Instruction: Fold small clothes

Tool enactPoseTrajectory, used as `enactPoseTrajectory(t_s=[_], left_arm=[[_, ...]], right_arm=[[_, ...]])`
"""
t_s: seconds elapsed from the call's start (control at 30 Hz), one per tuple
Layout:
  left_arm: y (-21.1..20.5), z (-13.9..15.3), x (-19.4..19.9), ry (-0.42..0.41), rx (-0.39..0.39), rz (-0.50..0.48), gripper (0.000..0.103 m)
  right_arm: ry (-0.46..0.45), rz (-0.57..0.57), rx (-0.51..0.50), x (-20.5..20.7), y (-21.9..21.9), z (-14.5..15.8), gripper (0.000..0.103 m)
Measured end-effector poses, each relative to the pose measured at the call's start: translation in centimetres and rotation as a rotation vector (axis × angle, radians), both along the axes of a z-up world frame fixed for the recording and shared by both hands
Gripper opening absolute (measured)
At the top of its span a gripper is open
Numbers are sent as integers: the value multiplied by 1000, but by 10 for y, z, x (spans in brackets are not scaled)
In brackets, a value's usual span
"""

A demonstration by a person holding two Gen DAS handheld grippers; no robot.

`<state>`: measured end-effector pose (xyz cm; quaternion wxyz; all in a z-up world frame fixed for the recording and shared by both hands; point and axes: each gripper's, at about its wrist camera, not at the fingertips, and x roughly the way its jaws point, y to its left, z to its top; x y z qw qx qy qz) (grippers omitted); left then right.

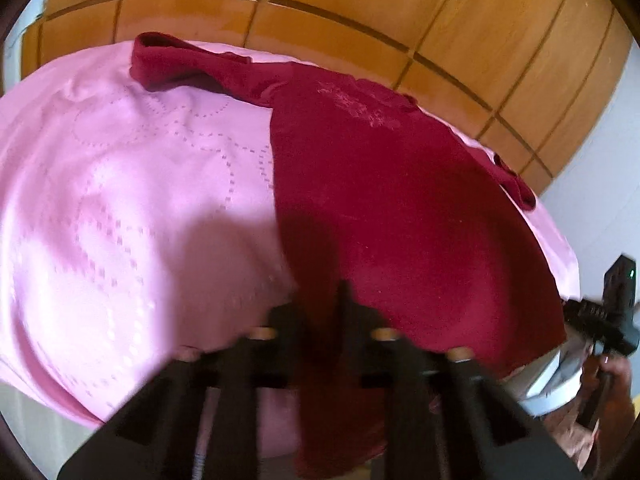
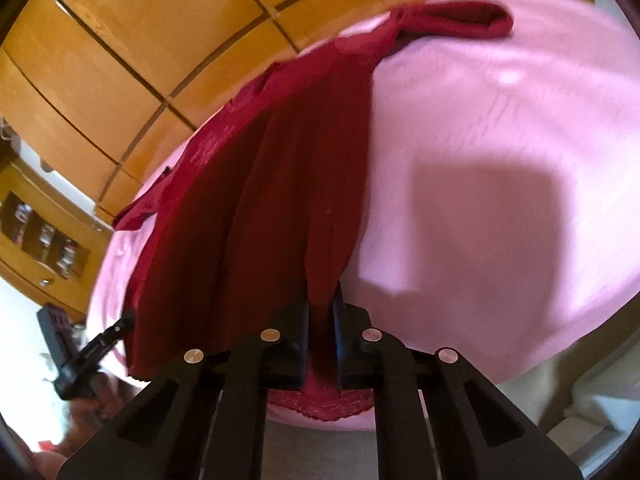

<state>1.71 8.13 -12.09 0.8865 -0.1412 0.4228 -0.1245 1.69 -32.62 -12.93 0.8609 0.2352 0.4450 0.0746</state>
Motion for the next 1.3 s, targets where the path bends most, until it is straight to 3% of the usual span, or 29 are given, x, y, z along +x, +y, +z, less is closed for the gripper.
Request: enactPoseTrajectory(t_s=[0.17, 0.3, 0.37, 0.47, 0.53, 0.57, 0.6, 0.63, 0.8, 0.97, 1.3], left_arm=[[2, 12, -1, -16, 77, -78, 7], [-2, 2, -7, 10, 121, -95, 7], [0, -1, -12, 8, 113, -87, 7], [1, 0, -11, -2, 96, -82, 8], [4, 6, -15, -25, 84, -79, 16], [5, 10, -16, -42, 88, -73, 34], [5, 14, -18, -55, 98, -64, 55], [7, 21, -19, -80, 108, -56, 60], [3, 42, -9, -141, 104, -44, 69], [-18, 47, 16, -141, 53, -41, 79], [-52, 26, 92, -6, 47, 9, 88]], right_arm=[[-52, -91, -132, -7, -36, 27, 8], [7, -128, -75, -8, -58, 1, 8], [45, -121, -93, -5, -52, -18, 8], [7, -122, -111, -8, -48, -18, 10], [3, -125, -98, -12, -51, -15, 24], [-2, -132, -94, -13, -53, -11, 49], [-16, -143, -99, -13, -52, -6, 59], [-47, -161, -111, -15, -51, 2, 61], [-160, -159, -158, -2, -45, 32, 61], [-152, -93, -141, 36, -16, 30, 61], [-146, -21, -182, 81, 28, 8, 61]])
